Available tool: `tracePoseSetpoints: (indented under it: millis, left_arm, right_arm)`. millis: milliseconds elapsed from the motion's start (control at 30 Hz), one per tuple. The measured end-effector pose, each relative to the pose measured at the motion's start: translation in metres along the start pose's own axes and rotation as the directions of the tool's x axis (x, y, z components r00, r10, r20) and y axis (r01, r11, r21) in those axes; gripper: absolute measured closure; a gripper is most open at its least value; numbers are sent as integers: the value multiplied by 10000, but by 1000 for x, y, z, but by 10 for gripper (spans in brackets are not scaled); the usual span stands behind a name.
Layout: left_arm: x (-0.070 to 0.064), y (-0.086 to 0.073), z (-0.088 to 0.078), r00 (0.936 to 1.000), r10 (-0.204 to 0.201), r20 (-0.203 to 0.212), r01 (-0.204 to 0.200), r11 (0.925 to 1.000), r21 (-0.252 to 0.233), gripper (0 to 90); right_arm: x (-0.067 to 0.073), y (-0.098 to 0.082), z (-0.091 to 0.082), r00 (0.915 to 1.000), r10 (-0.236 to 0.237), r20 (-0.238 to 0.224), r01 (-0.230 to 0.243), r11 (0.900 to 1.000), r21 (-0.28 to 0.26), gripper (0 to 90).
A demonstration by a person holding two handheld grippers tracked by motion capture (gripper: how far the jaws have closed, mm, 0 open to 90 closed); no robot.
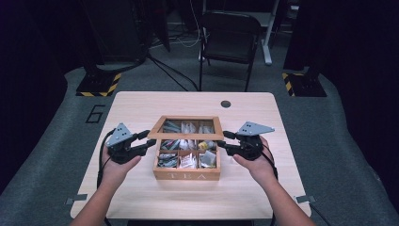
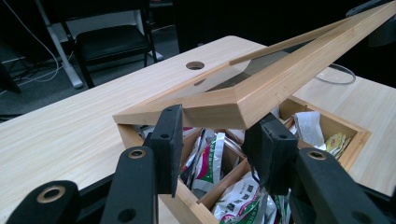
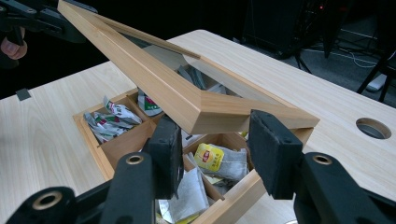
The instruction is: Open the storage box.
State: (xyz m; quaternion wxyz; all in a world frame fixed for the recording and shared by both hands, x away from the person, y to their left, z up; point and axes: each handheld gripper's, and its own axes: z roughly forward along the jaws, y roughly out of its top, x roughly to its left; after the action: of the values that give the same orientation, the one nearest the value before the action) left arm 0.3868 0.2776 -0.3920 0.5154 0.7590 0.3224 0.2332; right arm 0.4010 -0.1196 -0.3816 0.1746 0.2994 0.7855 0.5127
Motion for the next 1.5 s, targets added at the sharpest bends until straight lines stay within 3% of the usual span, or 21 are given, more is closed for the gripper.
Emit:
tracePoseSetpoints:
  millis: [267,567,933,1500]
  left_arm:
    - [3,7,1,9998,-133,-115,133,9999,1,588]
    - [7,16,8,9986,-272,-446,255,9990,-379,595]
    - [14,28,15,9973,-312,-663,258,9964,-807,595]
    - [26,38,22,9971,-557,-522,492,9917,-1189,591]
  right_arm:
    - [-4,6,1,9999,109,-13,-109,9999,-39,550]
    - [-12,20,3,9996,268,-78,-269,9996,-105,542]
    - [-21,36,10,9994,-187,298,195,9994,-295,542]
    - [-32,45,24,9962,-448,751,471,9984,-297,549]
